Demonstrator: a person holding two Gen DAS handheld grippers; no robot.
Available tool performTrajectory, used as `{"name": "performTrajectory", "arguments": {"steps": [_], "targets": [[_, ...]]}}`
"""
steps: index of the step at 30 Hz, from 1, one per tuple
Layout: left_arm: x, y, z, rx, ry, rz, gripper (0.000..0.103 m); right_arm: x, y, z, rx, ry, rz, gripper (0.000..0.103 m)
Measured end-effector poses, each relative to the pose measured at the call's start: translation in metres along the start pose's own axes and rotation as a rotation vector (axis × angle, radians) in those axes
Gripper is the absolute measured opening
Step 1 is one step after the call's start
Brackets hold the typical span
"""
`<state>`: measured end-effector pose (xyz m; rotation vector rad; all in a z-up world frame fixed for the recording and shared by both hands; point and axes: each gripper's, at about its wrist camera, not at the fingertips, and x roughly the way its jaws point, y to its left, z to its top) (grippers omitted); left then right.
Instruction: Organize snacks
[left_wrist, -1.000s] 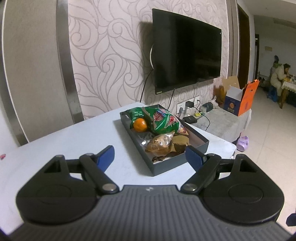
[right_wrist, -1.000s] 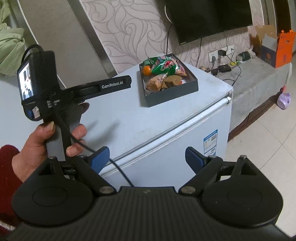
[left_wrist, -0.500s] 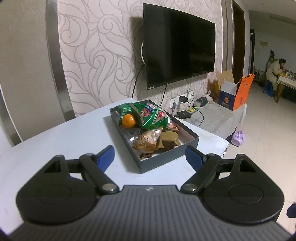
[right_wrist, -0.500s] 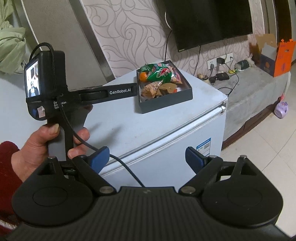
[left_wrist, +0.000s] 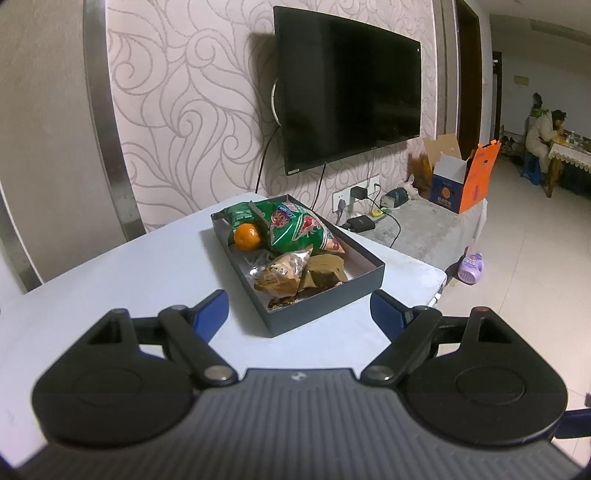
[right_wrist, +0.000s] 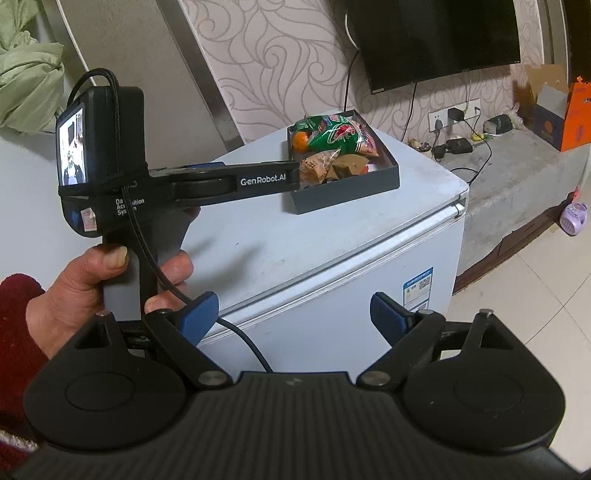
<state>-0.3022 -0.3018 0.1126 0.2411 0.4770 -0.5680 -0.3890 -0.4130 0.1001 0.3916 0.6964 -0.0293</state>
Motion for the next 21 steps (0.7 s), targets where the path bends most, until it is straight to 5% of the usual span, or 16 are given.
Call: {"name": "performTrajectory", "arguments": {"steps": [21], "targets": [[0.003, -0.002, 0.003, -0.017, -0.012, 0.008, 0.085, -0.003, -0.014, -0.001, 0.062, -0.03, -0.017, 0.094]]}}
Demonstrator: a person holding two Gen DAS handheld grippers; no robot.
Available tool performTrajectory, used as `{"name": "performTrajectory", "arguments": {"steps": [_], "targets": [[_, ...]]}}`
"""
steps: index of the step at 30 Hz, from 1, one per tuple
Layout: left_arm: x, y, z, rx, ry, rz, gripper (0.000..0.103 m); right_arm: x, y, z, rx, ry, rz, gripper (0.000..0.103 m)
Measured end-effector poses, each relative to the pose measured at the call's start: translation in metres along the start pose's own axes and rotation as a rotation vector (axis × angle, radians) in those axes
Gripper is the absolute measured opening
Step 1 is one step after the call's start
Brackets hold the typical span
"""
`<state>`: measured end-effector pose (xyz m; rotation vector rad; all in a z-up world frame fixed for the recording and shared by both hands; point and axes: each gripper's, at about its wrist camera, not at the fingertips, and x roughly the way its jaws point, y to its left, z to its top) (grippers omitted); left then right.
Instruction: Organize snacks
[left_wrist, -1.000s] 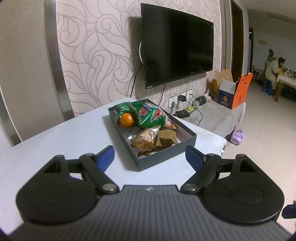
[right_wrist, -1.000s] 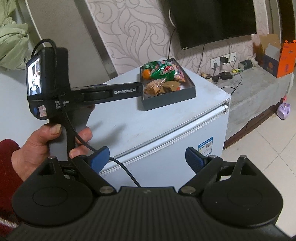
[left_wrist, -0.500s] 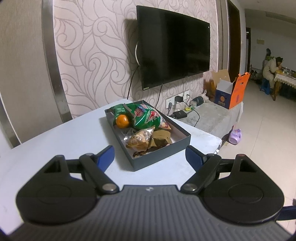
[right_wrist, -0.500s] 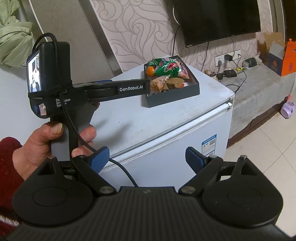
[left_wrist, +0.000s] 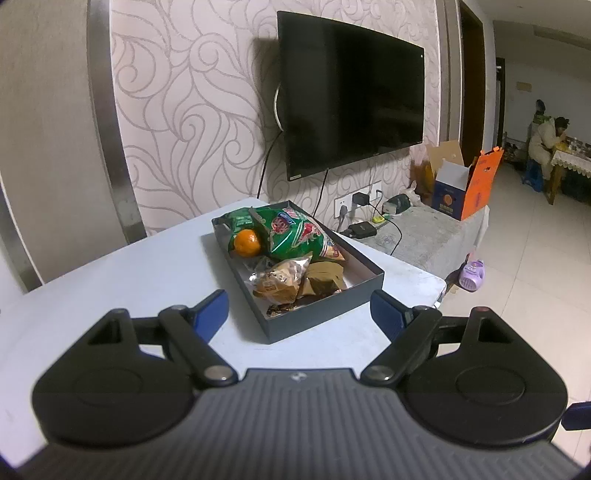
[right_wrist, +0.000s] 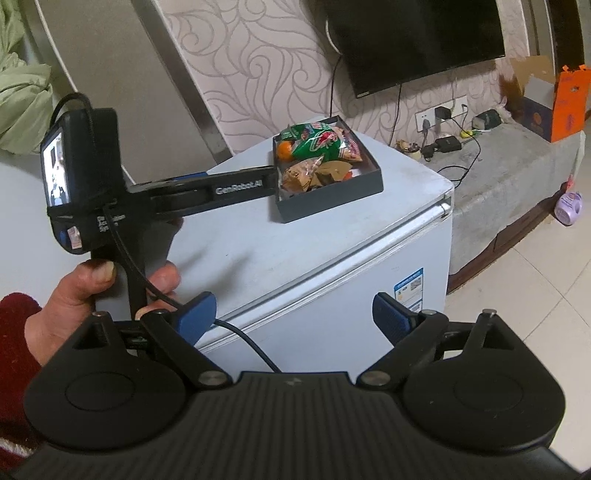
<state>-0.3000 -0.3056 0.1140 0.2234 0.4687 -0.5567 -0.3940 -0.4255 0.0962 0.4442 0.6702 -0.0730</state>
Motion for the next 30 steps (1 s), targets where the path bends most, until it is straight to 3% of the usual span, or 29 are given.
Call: {"name": "performTrajectory", "arguments": {"steps": [30], "targets": [[0.015, -0.003, 0.002, 0.004, -0.002, -0.041, 0.085, 0.003, -0.005, 0.003, 0.014, 0.014, -0.035, 0.096]]}}
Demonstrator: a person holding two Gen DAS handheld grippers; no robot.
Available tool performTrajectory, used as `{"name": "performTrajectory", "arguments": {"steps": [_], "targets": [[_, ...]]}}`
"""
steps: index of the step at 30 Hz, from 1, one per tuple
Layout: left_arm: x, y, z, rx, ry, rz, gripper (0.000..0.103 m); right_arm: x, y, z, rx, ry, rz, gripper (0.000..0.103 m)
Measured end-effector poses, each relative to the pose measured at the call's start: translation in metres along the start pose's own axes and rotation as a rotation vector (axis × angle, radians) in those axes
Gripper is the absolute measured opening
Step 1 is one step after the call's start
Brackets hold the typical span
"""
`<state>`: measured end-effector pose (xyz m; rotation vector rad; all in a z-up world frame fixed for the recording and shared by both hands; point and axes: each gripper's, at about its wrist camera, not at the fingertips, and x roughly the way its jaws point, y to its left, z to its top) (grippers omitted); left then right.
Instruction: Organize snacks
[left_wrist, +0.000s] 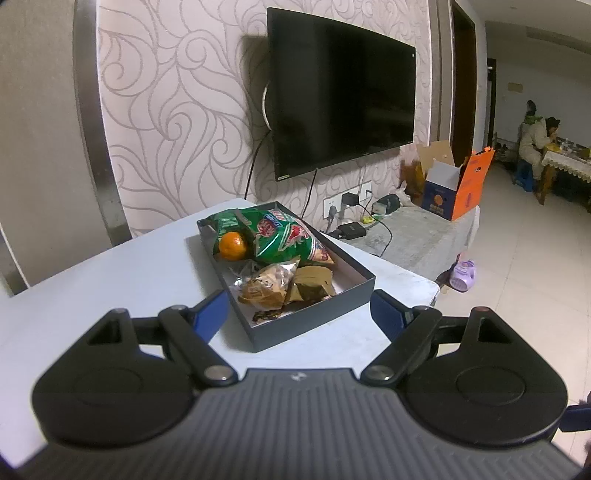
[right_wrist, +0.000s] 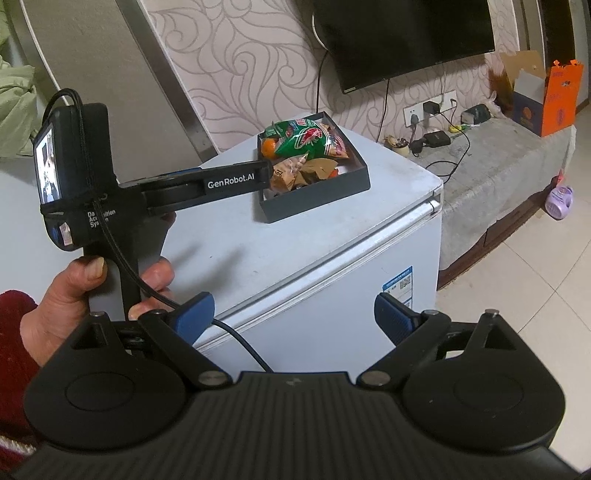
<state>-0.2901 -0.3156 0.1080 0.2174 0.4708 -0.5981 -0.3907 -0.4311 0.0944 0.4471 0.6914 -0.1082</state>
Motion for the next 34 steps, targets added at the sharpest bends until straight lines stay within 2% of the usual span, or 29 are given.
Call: {"name": "performTrajectory", "arguments": {"steps": [20, 26, 34], "targets": [[0.007, 0.001, 0.0, -0.004, 0.011, -0.004, 0.085, 0.013, -0.005, 0.008, -0.007, 0.031, 0.01, 0.096], [0.007, -0.002, -0.001, 0.011, -0.017, 0.024, 0.084, 0.018, -0.006, 0.011, -0.013, 0.041, 0.013, 0.096], [0.012, -0.007, 0.004, 0.008, 0.017, -0.015, 0.084, 0.02, -0.007, 0.013, -0.01, 0.044, 0.015, 0.096]]}}
